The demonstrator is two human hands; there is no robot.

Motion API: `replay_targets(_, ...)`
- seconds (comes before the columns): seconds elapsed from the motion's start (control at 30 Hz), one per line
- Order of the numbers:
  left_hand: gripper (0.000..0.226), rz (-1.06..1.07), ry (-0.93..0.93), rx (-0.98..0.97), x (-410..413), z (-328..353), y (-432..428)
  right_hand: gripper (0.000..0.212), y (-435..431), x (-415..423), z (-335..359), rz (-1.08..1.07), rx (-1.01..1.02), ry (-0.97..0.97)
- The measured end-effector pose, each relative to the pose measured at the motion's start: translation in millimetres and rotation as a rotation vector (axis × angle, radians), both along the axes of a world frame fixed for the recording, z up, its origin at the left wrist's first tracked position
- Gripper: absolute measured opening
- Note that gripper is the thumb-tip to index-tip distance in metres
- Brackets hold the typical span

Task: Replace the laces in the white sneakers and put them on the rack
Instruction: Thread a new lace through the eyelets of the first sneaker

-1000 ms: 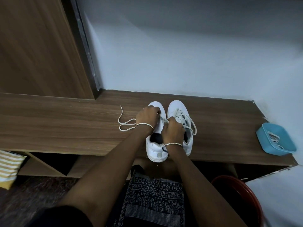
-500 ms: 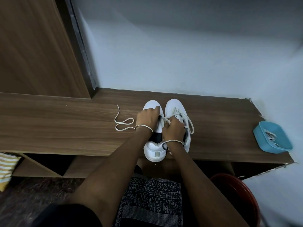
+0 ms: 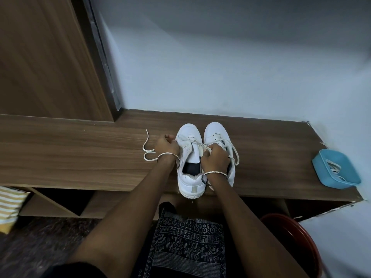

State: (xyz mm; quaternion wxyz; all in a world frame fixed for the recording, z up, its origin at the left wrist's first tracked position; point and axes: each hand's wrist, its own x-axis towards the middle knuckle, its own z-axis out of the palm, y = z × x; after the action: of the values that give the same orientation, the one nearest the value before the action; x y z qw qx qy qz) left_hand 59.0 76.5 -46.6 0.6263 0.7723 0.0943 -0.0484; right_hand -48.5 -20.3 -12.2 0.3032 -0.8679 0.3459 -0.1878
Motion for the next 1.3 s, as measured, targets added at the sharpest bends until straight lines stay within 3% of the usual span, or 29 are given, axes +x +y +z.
replay_targets(0.17,0.021,-0.324,-0.523,0.461,-10.5,24.1,-0.3,0.013,0.7,-0.2,-1.2,0.008,0.0,-0.017)
replay_targets(0.27,0.016,-0.477,-0.64,0.824,-13.6,30.2,-7.1,0.015,-0.1,0.1,-2.1,0.016,0.002,-0.02)
replay_targets(0.37,0.019,-0.509,-0.657,1.048,-11.8,30.5,-13.3,0.016,-1.0,0.6,-2.0,0.018,0.013,-0.015)
replay_targets(0.57,0.006,-0.515,-0.809,1.283,-10.9,30.6,-13.2,0.015,-1.9,1.3,-4.5,0.015,0.04,-0.02)
replay_targets(0.67,0.03,-0.54,-0.962,1.245,-8.9,22.7,-10.4,0.015,-2.3,1.8,-5.1,0.012,0.04,-0.018)
replay_targets(0.77,0.032,-0.526,-1.024,1.233,-7.1,14.2,-7.6,0.015,-2.9,2.1,-5.1,0.015,0.035,-0.014)
replay_targets(0.93,0.026,-0.535,-0.926,1.32,-3.1,8.4,-6.8,0.014,-3.5,1.4,-5.4,0.018,0.026,-0.006)
replay_targets(1.0,0.024,-0.512,-0.765,1.339,-2.4,9.8,-1.2,0.014,-3.8,1.6,-5.8,0.015,0.025,-0.009)
replay_targets(1.1,0.032,-0.445,-0.477,1.202,4.8,2.6,17.0,0.015,-4.2,1.9,-6.7,0.01,0.023,-0.007)
replay_targets(1.2,0.034,-0.266,-0.309,1.117,7.4,-8.6,39.8,0.015,-3.7,1.9,-6.6,0.011,0.019,-0.009)
replay_targets(1.3,0.039,-0.228,-0.197,1.052,6.4,-13.6,50.5,0.015,-3.5,2.1,-7.0,0.016,0.024,-0.014)
